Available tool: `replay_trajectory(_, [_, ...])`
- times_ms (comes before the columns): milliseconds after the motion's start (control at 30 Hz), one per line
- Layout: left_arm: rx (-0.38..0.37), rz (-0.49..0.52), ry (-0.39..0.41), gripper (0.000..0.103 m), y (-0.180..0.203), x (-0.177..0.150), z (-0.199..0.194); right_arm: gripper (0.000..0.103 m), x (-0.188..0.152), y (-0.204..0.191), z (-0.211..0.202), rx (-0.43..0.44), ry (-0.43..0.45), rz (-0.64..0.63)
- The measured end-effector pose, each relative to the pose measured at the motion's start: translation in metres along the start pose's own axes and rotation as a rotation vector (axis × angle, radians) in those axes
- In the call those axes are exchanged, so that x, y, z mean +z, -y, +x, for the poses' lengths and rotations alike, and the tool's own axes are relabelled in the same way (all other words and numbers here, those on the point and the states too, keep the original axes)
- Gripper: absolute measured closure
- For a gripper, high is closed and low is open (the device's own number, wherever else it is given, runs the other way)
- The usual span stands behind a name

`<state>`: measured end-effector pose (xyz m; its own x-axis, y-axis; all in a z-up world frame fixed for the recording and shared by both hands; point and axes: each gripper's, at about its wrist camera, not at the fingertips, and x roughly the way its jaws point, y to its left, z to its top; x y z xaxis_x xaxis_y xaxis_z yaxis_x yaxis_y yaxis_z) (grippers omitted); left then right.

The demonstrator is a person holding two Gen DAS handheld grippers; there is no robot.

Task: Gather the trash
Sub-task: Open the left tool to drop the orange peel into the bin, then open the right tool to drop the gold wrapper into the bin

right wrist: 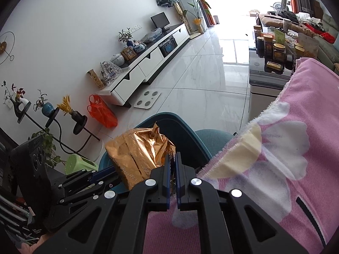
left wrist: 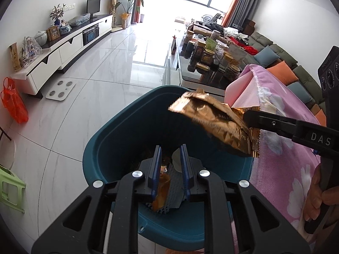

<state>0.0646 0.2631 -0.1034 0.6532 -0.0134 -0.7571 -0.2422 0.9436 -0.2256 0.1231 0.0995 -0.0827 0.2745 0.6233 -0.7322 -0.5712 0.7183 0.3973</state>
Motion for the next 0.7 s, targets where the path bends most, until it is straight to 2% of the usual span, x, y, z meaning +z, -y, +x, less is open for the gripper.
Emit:
replay_trajectory(33, [0.001, -0.002, -0.001, 0.084, 0.0, 0.001, 0.001, 0.096, 0.001, 0.001, 0.0, 0.001, -0.001, 0.004])
replay_trajectory(133, [0.004, -0.011, 0.0, 0.068, -0.002, 0.001, 0.001, 0.094, 0.001, 0.001, 0.0, 0.003, -0.003, 0.012])
replay_trajectory(400, [0.011, -0.001, 0.024, 0.064, 0.004, -0.001, -0.006, 0.091, -0.005, 0.005, -0.007, 0.023, 0.007, 0.022])
replay_trajectory(600, [-0.009, 0.033, 0.074, 0.057, 0.015, -0.005, -0.026, 0.08, -0.016, 0.006, -0.031, 0.037, 0.043, 0.003])
replay_trajectory(700, [-0.025, 0.062, 0.101, 0.05, 0.026, -0.009, -0.038, 0.075, -0.023, 0.009, -0.05, 0.046, 0.073, -0.009])
